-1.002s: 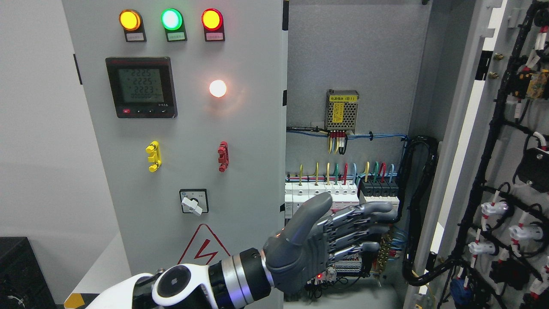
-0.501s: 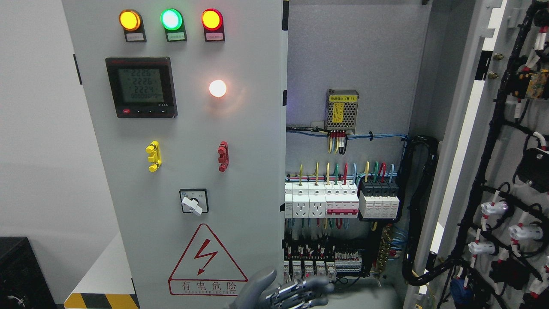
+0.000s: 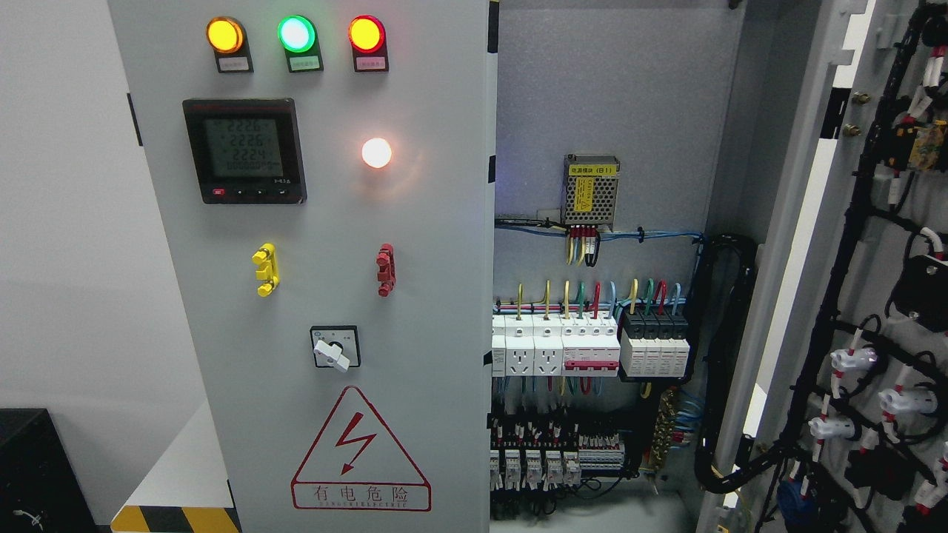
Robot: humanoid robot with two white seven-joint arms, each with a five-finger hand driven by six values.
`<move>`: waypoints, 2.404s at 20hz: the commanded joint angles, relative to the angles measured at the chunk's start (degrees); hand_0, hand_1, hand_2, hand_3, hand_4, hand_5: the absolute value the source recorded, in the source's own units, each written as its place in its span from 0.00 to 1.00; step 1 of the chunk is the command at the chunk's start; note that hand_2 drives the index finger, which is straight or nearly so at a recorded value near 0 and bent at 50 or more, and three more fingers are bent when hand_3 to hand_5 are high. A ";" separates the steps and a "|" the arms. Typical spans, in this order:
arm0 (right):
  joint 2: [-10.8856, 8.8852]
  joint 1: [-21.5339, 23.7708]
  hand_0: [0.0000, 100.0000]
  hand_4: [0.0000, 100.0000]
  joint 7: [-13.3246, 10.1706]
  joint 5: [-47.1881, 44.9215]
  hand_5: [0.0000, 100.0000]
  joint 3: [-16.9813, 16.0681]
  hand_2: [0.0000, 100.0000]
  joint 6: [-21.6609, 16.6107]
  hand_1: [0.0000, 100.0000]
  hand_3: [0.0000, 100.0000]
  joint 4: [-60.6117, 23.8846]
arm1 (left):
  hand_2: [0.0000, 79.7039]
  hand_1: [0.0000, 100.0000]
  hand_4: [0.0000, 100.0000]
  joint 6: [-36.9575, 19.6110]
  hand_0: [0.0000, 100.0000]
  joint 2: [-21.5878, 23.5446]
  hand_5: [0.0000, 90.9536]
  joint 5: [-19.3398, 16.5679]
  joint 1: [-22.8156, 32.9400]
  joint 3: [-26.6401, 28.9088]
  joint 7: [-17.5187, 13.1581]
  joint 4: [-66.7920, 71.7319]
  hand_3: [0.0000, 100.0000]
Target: Open door with both hands
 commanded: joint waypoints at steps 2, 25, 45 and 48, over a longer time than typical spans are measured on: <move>0.01 0.00 0.00 0.00 -0.03 1.85 0.00 0.97 0.00 -0.04 0.00 0.00 0.01 | 0.00 0.00 0.00 -0.40 0.00 -1.05 0.00 -1.89 12.67 7.60 -0.08 13.99 0.00; 0.01 0.00 0.00 0.00 -0.03 1.85 0.00 0.97 0.00 -0.04 0.00 0.00 -0.07 | 0.00 0.00 0.00 -0.31 0.00 -19.94 0.00 -2.33 24.38 14.73 -4.47 60.47 0.00; 0.01 0.00 0.00 0.00 -0.03 1.85 0.00 0.97 0.00 -0.04 0.00 0.00 0.02 | 0.00 0.00 0.00 -0.66 0.00 -35.16 0.00 -2.42 20.42 14.47 -5.62 98.02 0.00; 0.01 0.00 0.00 0.00 -0.03 1.85 0.00 0.97 0.00 -0.04 0.00 0.00 0.01 | 0.00 0.00 0.00 -1.01 0.00 -35.95 0.00 -3.29 20.42 13.94 -5.62 100.22 0.00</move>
